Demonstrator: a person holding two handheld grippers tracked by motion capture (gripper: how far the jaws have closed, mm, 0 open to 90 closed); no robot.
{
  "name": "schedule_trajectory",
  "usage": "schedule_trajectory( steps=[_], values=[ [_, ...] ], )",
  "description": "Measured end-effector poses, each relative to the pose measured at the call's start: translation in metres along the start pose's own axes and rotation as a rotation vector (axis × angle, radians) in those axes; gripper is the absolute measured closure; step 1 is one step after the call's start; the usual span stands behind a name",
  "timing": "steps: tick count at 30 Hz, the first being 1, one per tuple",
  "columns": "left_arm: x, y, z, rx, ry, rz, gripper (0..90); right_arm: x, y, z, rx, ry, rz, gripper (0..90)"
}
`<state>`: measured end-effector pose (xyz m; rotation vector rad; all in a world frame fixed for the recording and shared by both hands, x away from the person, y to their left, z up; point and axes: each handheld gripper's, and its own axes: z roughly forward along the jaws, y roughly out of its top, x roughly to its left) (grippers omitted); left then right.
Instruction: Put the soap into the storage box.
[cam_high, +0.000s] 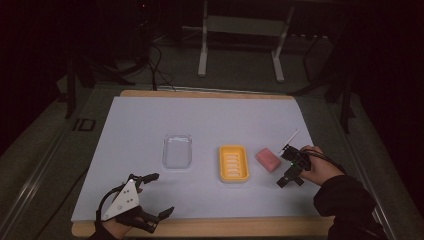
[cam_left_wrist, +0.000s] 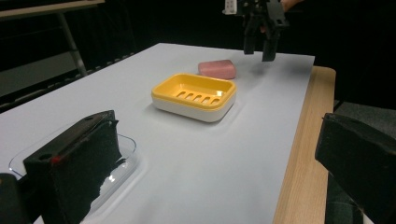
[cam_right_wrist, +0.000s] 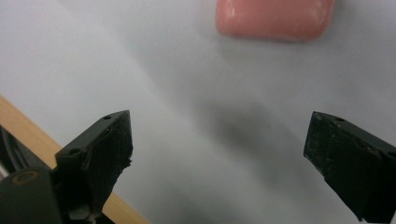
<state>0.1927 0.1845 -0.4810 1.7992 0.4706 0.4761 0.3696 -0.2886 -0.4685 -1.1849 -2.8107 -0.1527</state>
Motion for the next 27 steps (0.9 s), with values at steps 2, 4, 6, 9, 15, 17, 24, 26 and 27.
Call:
schedule_trajectory(
  steps=[2, 4, 6, 9, 15, 17, 24, 26, 27],
  values=[
    [0.0, 0.0, 0.0, 0.0, 0.0, 0.001, 0.6, -0.001, 0.005, 0.001, 0.007, -0.002, 0.003, 7.9],
    [0.0, 0.0, 0.0, 0.0, 0.001, 0.0, 0.6, -0.002, 0.01, 0.003, 0.004, -0.005, -0.002, 7.9],
    [0.0, 0.0, 0.0, 0.002, 0.0, 0.0, 0.6, -0.003, 0.015, 0.003, -0.005, -0.009, 0.003, 7.9],
    [0.0, 0.0, -0.001, 0.001, -0.001, 0.0, 0.6, -0.004, 0.021, 0.003, -0.038, -0.015, -0.012, 7.9],
    [0.0, 0.0, -0.001, 0.001, -0.003, 0.0, 0.6, -0.006, 0.031, 0.004, -0.112, -0.032, -0.016, 7.9],
    [0.0, 0.0, 0.0, 0.0, -0.003, 0.001, 0.6, -0.007, 0.033, 0.005, -0.148, -0.041, -0.018, 7.9],
    [0.0, 0.0, 0.0, -0.001, -0.003, 0.0, 0.5, -0.013, 0.04, 0.01, -0.186, -0.046, -0.022, 7.9],
    [0.0, 0.0, 0.0, 0.0, -0.004, 0.0, 0.6, -0.015, 0.044, 0.014, -0.197, -0.045, -0.018, 7.9],
    [0.0, 0.0, 0.0, 0.001, -0.004, 0.0, 0.6, -0.015, 0.045, 0.015, -0.204, -0.047, -0.017, 7.9]
  ],
)
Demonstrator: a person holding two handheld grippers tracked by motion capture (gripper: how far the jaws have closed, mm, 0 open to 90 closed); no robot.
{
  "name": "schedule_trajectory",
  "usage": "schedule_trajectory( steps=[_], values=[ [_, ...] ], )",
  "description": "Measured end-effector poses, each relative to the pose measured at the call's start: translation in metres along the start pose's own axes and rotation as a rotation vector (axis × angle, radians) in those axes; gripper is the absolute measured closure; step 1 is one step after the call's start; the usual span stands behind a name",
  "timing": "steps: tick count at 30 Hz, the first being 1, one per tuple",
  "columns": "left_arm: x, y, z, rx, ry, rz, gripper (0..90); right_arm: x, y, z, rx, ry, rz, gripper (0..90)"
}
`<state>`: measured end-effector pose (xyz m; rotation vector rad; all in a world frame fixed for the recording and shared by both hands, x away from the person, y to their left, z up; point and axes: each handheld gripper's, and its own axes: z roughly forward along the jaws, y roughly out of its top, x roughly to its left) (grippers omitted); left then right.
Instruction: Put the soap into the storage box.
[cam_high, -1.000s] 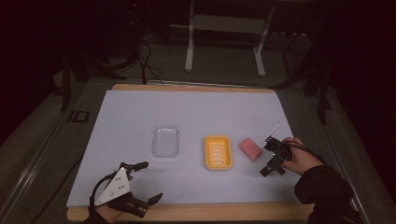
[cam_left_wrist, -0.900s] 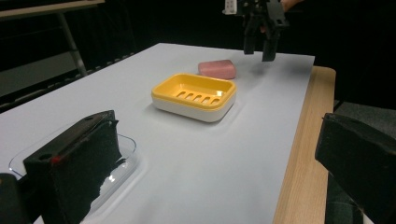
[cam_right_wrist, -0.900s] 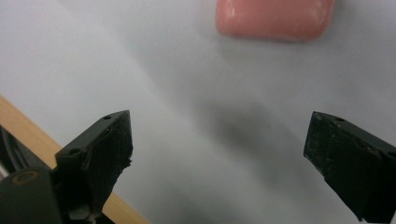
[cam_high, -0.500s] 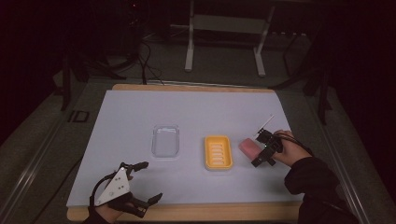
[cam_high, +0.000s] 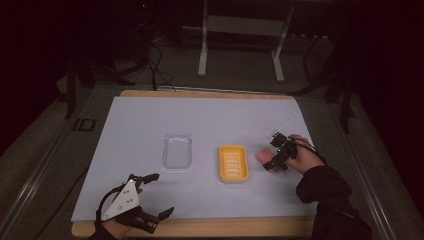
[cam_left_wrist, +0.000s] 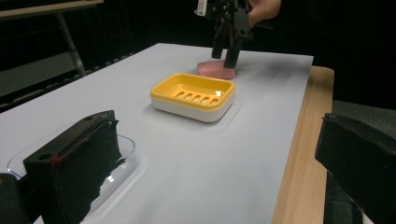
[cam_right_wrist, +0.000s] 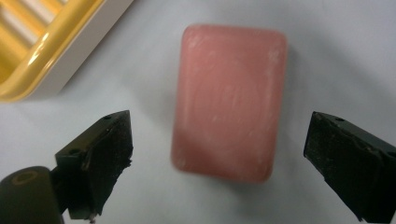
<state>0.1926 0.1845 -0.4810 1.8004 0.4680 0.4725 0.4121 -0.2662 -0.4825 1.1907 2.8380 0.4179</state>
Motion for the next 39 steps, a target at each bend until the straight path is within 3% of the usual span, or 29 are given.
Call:
schedule_trajectory(
  steps=[8, 12, 17, 19, 25, 27, 32, 39],
  values=[
    [0.0, 0.0, 0.0, 0.0, -0.001, -0.001, 0.6, -0.003, 0.005, 0.014, 0.013, 0.006, 0.015, 9.2],
    [0.0, 0.0, 0.0, 0.001, -0.003, -0.002, 0.6, -0.004, 0.007, 0.019, 0.037, -0.025, 0.014, 21.6],
    [0.0, 0.0, 0.0, 0.002, -0.005, -0.001, 0.6, -0.004, 0.008, 0.022, 0.055, -0.04, 0.022, 26.1],
    [0.0, 0.0, 0.001, 0.004, -0.009, -0.002, 0.6, -0.001, 0.009, 0.022, 0.073, -0.065, 0.001, 27.8],
    [0.0, -0.001, 0.001, 0.011, -0.014, 0.001, 0.6, 0.004, 0.014, 0.021, 0.095, -0.078, 0.044, 36.9],
    [0.0, -0.001, 0.001, 0.01, -0.013, 0.001, 0.6, 0.002, 0.014, 0.02, 0.091, -0.06, 0.088, 37.1],
    [0.0, -0.001, 0.001, 0.011, -0.013, 0.001, 0.6, 0.005, 0.014, 0.02, 0.096, -0.076, 0.11, 37.6],
    [0.0, 0.0, 0.001, 0.008, -0.01, -0.002, 0.6, 0.007, 0.016, 0.017, 0.132, -0.114, 0.087, 37.6]
  ],
)
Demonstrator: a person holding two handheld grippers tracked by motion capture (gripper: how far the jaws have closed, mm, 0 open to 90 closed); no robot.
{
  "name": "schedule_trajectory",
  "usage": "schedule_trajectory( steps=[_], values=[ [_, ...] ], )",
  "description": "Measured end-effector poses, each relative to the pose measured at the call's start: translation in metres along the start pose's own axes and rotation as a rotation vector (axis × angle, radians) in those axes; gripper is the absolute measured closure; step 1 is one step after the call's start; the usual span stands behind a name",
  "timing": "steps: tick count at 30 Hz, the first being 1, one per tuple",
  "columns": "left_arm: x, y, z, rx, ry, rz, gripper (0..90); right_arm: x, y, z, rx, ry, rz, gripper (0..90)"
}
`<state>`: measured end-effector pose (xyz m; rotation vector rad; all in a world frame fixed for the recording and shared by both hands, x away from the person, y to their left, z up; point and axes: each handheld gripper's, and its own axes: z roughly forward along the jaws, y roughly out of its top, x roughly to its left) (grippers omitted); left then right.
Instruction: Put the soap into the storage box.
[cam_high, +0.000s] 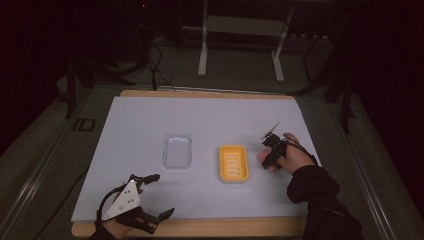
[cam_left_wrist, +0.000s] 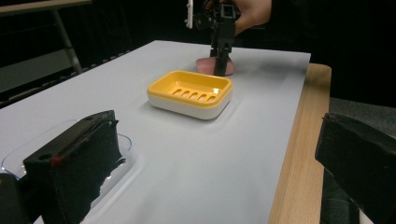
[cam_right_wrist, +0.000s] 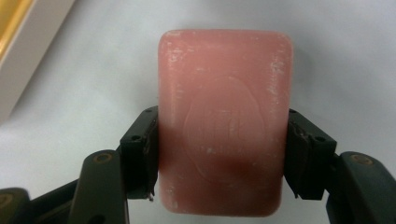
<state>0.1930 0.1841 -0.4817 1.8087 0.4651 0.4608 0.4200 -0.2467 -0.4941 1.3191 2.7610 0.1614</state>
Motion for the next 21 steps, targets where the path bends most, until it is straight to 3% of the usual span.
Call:
schedule_trajectory(
  steps=[6, 9, 11, 13, 16, 21],
  values=[
    [0.0, 0.0, 0.0, 0.0, 0.001, 0.001, 0.6, -0.001, -0.011, -0.013, -0.037, 0.017, 0.089, 37.7],
    [0.0, 0.0, 0.0, -0.001, 0.002, 0.002, 0.6, 0.001, -0.016, -0.018, -0.056, -0.001, 0.141, 37.7],
    [0.0, 0.0, 0.0, -0.001, 0.004, 0.002, 0.6, 0.004, -0.02, -0.023, -0.092, -0.025, 0.191, 37.7],
    [0.0, 0.0, 0.0, 0.0, 0.006, 0.002, 0.6, 0.008, -0.023, -0.028, -0.09, -0.041, 0.217, 37.7],
    [0.0, 0.0, 0.0, 0.0, 0.008, 0.001, 0.6, 0.013, -0.027, -0.035, -0.107, -0.027, 0.266, 37.7],
    [0.0, 0.0, 0.0, -0.002, 0.012, 0.002, 0.6, 0.024, -0.031, -0.047, -0.121, -0.042, 0.313, 37.6]
  ],
)
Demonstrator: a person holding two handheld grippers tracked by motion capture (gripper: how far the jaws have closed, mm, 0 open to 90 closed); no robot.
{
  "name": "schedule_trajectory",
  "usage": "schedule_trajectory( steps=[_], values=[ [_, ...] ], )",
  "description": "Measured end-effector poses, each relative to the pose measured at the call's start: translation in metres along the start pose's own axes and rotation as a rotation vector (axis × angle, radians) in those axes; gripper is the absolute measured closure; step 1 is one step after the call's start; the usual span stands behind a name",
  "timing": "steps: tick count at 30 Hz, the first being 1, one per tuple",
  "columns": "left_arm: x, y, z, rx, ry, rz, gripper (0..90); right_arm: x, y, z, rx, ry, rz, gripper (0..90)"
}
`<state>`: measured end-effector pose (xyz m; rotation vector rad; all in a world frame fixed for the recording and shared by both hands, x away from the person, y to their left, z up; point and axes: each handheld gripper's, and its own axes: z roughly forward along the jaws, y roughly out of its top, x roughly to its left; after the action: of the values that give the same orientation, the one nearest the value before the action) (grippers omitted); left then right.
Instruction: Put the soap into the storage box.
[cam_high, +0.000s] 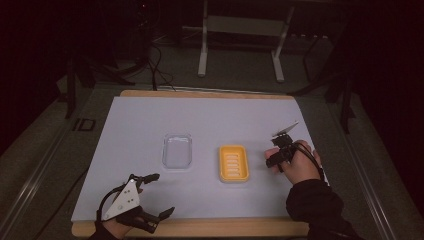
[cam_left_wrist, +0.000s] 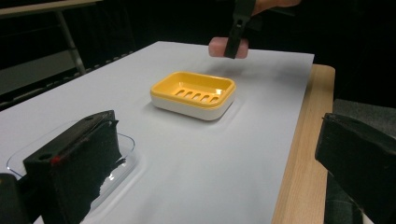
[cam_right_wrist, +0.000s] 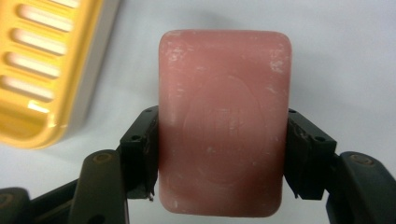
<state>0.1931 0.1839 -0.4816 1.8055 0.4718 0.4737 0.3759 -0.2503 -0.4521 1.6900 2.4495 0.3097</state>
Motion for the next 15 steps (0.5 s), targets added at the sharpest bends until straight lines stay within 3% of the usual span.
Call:
schedule_trajectory(
  steps=[7, 15],
  values=[
    [0.0, 0.0, 0.0, -0.001, 0.003, 0.001, 0.6, 0.017, -0.003, -0.018, -0.028, -0.003, 0.017, 37.7],
    [0.0, 0.0, 0.0, -0.004, 0.007, 0.003, 0.6, 0.041, 0.004, -0.041, -0.082, 0.029, 0.019, 37.7]
  ],
)
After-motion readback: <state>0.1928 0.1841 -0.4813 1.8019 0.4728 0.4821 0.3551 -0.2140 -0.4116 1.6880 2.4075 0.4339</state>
